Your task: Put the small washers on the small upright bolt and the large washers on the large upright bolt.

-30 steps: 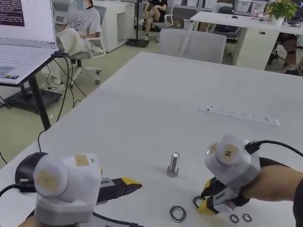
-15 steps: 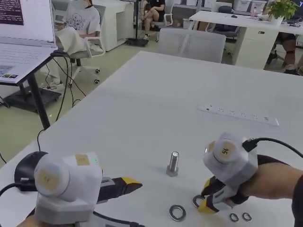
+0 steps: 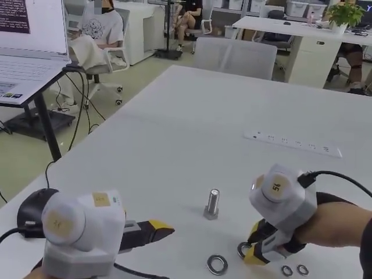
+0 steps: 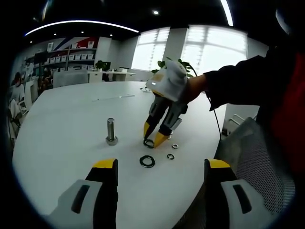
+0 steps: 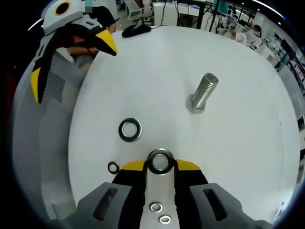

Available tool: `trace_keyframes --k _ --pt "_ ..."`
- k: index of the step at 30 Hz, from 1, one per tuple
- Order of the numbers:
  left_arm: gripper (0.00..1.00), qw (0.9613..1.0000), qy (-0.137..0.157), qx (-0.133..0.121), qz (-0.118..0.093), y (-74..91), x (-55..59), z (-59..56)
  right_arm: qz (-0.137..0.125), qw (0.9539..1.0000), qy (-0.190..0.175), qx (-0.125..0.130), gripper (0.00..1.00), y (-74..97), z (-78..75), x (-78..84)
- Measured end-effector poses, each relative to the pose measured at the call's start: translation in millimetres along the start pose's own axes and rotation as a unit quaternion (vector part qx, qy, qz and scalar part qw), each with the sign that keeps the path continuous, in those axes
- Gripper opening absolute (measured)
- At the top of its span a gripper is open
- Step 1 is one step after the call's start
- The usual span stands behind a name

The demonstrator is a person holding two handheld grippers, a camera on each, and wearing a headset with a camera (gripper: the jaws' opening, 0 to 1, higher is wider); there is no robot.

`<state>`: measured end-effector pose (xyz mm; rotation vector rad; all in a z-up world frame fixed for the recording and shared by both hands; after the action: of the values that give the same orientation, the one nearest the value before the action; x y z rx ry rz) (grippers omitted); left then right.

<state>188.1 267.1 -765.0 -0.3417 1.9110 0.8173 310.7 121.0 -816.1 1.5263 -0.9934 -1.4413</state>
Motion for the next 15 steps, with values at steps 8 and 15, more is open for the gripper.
trace_keyframes --k 8,15 --pt "0.73 1.0 -0.001 0.001 0.0 0.5 -0.2 0.1 0.003 1.0 0.003 -0.001 0.22 4.8 -0.2 -2.4" --pt "0.73 1.0 -0.002 0.001 -0.002 1.1 -0.7 -0.3 0.002 1.0 0.0 -0.001 0.22 14.5 -1.0 -4.2"
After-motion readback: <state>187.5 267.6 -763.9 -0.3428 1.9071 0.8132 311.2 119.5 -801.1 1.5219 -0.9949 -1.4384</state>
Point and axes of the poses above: the centre of the closed fingertips' face, and the gripper's own axes: y roughly backward along the fingers, z roughly to its left, x roughly out of its underside, the point moved 6 cm from there along y, roughly backward along the fingers, and after that the axes turned 4 degrees about y, right-handed, at the moved point
